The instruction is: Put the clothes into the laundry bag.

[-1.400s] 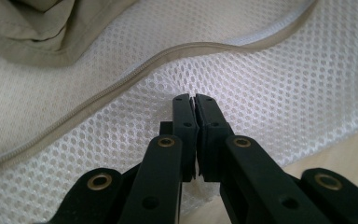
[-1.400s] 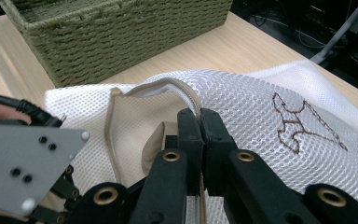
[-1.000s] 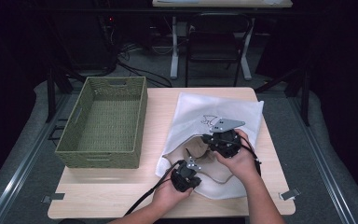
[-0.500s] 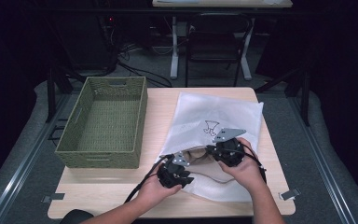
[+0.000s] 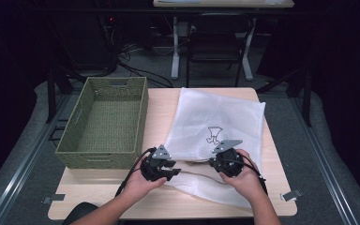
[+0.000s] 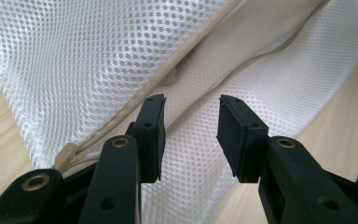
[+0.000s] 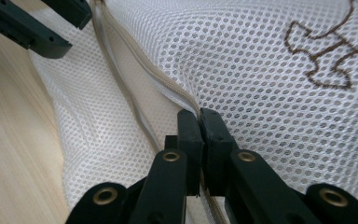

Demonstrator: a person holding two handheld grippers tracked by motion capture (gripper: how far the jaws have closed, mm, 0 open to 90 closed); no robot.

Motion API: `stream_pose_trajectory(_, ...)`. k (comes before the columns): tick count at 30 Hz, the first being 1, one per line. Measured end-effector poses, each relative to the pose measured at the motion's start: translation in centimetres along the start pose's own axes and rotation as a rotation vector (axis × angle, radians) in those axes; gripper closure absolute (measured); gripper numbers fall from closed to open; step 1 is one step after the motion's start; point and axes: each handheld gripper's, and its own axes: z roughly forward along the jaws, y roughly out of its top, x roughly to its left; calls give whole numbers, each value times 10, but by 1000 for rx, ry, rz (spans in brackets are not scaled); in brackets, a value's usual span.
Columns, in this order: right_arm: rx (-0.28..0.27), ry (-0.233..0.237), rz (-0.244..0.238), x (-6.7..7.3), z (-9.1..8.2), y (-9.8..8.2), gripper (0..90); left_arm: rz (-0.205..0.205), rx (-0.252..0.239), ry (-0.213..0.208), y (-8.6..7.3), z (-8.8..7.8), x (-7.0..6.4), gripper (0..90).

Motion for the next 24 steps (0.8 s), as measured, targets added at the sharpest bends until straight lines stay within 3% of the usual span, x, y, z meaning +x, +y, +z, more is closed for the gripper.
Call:
stream_pose_trajectory(3,25,5,-2,2,8,-1,874,1,15,4,-6,6,2,589)
stream_pose_trajectory(5,54,6,-10,3,15,-2,871,38,31,52,-10,8,4,587)
stream_pose_trajectory(10,78,10,-20,2,19,-4,871,15,20,43,-13,4,11,579)
stream_pose_trajectory(13,95,10,-21,3,23,-7,872,-14,31,11,-15,6,15,577)
stream_pose_trajectory(15,98,8,-22,4,23,-7,870,-2,52,17,-15,9,15,578)
stream_pose_trajectory(19,68,15,-1,5,17,-4,835,8,75,19,-16,15,14,584)
stream_pose_trajectory(21,40,0,2,5,13,-2,764,8,79,16,-16,17,14,584)
stream_pose_trajectory(24,-50,-14,50,7,-1,-8,693,13,79,15,-16,18,14,585)
